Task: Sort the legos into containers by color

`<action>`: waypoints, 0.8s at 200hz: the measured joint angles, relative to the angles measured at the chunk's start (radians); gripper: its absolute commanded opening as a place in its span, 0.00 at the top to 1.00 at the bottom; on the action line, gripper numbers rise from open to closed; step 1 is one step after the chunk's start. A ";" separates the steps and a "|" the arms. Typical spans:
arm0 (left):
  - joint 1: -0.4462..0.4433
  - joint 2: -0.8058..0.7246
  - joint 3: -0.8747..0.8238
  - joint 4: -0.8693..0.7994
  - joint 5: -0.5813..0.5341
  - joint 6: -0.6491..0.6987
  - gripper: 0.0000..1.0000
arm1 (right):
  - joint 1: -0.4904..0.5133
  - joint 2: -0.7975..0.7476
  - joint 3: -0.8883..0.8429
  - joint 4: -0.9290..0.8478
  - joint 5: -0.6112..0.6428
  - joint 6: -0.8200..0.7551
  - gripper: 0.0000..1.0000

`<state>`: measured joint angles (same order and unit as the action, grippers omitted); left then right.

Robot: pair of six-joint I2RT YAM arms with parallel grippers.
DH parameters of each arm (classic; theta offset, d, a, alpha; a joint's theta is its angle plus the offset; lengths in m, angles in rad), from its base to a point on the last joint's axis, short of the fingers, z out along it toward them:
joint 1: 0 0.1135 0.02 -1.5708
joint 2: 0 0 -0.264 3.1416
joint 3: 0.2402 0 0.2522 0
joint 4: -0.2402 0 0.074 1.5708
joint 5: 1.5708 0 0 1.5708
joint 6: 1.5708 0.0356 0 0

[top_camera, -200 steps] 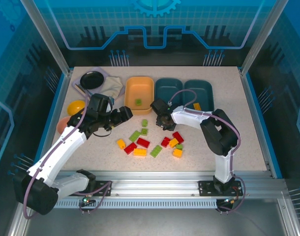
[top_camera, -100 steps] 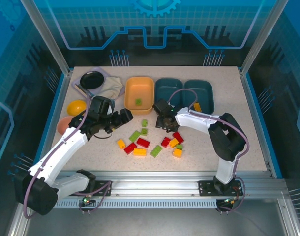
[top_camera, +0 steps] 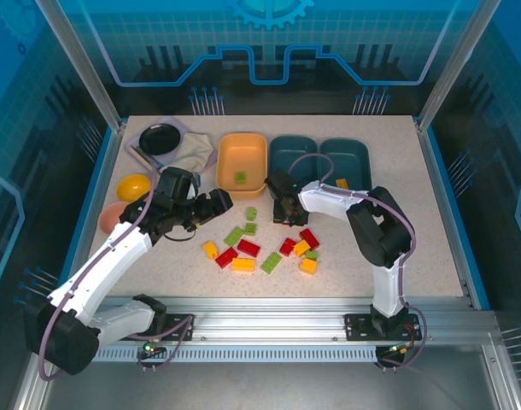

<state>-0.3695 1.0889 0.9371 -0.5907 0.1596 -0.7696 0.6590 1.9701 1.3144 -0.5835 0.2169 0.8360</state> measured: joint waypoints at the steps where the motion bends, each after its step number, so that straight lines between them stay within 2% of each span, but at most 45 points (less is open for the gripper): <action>1: 0.000 -0.001 0.000 0.000 0.000 0.000 0.13 | 0.000 0.000 0.000 0.000 0.000 0.001 0.62; 29: 0.000 -0.034 -0.011 0.017 0.014 -0.021 0.12 | 0.003 -0.001 0.003 -0.004 0.003 -0.016 0.68; 54: 0.000 -0.045 -0.011 0.021 0.014 -0.037 0.12 | 0.027 -0.024 0.000 -0.023 0.003 -0.027 0.69; 88: 0.000 -0.045 -0.005 0.020 0.015 -0.045 0.12 | 0.114 -0.171 -0.004 -0.092 0.004 -0.038 0.68; 104: 0.000 -0.040 0.023 0.016 0.014 -0.045 0.12 | 0.125 -0.232 0.035 -0.131 0.008 -0.054 0.68; 130: 0.000 -0.006 0.106 0.015 0.014 -0.044 0.12 | 0.047 -0.228 0.159 -0.148 0.016 -0.102 0.68; 160: 0.000 0.086 0.200 0.024 0.014 -0.044 0.12 | -0.093 -0.034 0.386 -0.162 0.008 -0.177 0.67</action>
<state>-0.3695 1.1751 1.1370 -0.5667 0.1741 -0.8139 0.5659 1.9358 1.7004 -0.7452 0.2249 0.6590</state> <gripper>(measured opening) 0.877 0.341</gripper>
